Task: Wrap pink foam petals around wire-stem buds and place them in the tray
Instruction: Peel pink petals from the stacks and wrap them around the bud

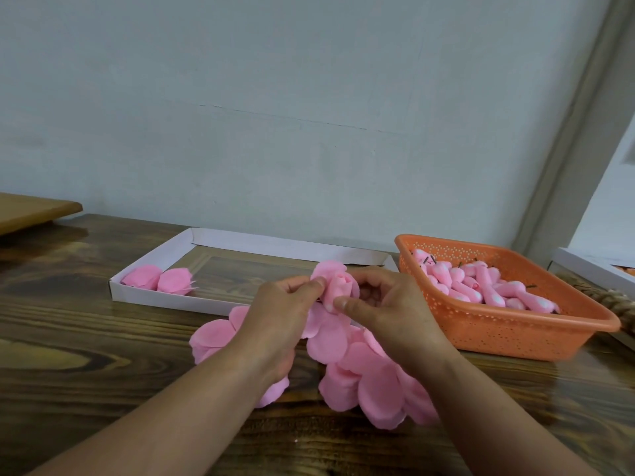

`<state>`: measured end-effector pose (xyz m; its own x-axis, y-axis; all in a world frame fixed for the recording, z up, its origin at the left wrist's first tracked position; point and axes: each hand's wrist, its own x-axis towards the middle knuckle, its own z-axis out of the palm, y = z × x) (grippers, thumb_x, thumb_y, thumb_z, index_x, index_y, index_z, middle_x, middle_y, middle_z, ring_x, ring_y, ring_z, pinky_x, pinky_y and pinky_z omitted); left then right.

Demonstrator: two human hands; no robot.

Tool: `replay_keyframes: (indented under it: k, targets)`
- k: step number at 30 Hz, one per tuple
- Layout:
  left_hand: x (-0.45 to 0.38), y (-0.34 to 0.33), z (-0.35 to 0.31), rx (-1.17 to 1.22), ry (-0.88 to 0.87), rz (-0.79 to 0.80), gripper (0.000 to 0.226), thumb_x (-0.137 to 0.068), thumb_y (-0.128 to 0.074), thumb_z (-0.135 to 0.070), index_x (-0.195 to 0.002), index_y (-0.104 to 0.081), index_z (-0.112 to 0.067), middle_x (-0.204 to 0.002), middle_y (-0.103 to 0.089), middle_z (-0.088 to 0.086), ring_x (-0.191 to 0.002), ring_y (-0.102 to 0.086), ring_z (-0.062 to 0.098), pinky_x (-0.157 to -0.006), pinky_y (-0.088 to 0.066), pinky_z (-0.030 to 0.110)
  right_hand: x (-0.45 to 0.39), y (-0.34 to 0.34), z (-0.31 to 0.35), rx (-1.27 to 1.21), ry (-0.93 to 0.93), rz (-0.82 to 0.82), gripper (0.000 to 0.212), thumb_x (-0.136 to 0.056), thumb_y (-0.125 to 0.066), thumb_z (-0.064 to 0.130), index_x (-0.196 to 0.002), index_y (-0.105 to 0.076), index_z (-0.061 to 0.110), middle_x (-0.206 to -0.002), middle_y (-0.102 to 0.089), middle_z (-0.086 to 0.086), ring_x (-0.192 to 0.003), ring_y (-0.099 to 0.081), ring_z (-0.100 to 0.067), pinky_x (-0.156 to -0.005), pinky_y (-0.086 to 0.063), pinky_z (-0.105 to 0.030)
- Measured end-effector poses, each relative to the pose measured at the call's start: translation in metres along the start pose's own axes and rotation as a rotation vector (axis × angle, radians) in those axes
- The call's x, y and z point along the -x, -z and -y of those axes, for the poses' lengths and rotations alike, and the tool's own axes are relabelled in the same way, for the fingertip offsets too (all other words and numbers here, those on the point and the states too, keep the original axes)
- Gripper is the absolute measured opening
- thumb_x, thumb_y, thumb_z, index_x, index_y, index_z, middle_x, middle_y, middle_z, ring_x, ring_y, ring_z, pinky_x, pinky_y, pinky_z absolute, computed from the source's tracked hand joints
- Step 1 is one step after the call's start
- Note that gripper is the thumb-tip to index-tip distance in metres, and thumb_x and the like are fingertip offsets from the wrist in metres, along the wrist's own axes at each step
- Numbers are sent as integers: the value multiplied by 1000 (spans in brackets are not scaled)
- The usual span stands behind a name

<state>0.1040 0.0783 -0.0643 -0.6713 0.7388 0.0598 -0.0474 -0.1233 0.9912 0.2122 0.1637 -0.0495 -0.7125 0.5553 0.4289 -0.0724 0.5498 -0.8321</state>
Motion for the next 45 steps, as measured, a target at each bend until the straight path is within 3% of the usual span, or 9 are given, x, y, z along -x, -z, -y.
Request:
replay_keyframes:
  k: [6, 9, 11, 19, 26, 30, 35, 41, 45]
  targets:
    - [4, -1, -3, -8, -15, 69, 29, -92, -59, -23, -70, -77, -28, -76, -74, -8, -69, -68, 2, -53, -47, 14, -5, 5, -6, 8, -68, -85, 21, -71, -76, -3, -77, -63, 13, -70, -65, -2, -63, -59, -12, -59, -51, -24]
    - [4, -2, -1, -14, -34, 95, 28, -93, -58, -20, -75, -78, -29, -83, -75, -5, -84, -69, 14, -66, -48, 24, -6, 9, -8, -50, -101, -49, 33, -73, -75, -3, -100, -62, 13, -87, -69, -12, -79, -66, -28, -70, -57, -26]
    - [5, -2, -1, -17, -48, 119, 31, -93, -56, -17, -77, -78, -30, -84, -76, -3, -86, -69, 15, -68, -49, 25, -5, 12, -8, -79, -129, 9, 43, -76, -73, -2, -114, -60, 14, -93, -70, -15, -85, -67, -29, -70, -54, -17]
    - [5, 0, -2, -36, -75, 149, 28, -94, -55, -11, -90, -76, -29, -90, -76, -5, -91, -69, 13, -74, -53, 25, -6, 9, -6, 19, -100, -66, 13, -73, -77, 4, -82, -68, 8, -75, -67, -4, -63, -61, -10, -56, -52, -19]
    - [5, -2, 1, -68, -140, 149, 34, -97, -50, -8, -84, -74, -28, -82, -75, -8, -76, -69, 0, -62, -50, 10, -5, 2, -7, 53, 3, -101, 29, -70, -79, 3, -63, -54, 15, -49, -50, 14, -47, -41, -2, -47, -38, -17]
    - [6, -4, 1, -90, -165, 146, 36, -97, -49, -9, -86, -74, -33, -87, -75, -8, -87, -69, 6, -77, -53, 18, -4, -1, -4, 32, -13, -106, 28, -71, -78, 3, -64, -52, 13, -49, -48, 11, -48, -40, -6, -45, -36, -20]
    - [7, -3, -1, -143, -212, 124, 34, -97, -52, -15, -82, -70, -39, -83, -74, -16, -80, -66, -3, -67, -50, 9, -2, 3, 0, -56, -36, -63, 17, -76, -70, -3, -72, -56, 4, -57, -57, -8, -43, -48, -10, -42, -40, -21]
    - [6, -1, -3, -148, -255, 86, 30, -95, -52, -9, -74, -73, -10, -78, -73, 0, -64, -61, -8, -58, -43, 2, -1, 9, 3, -70, -19, -15, 12, -84, -58, -7, -78, -62, 2, -51, -61, -3, -42, -55, -10, -46, -46, -22]
    - [8, -2, -3, -149, -233, 136, 34, -96, -53, -10, -79, -72, -32, -80, -74, -9, -72, -66, -5, -64, -48, 5, -3, 10, -3, -91, -34, -30, 11, -82, -66, -2, -88, -61, 5, -57, -61, 0, -44, -53, -9, -51, -48, -19]
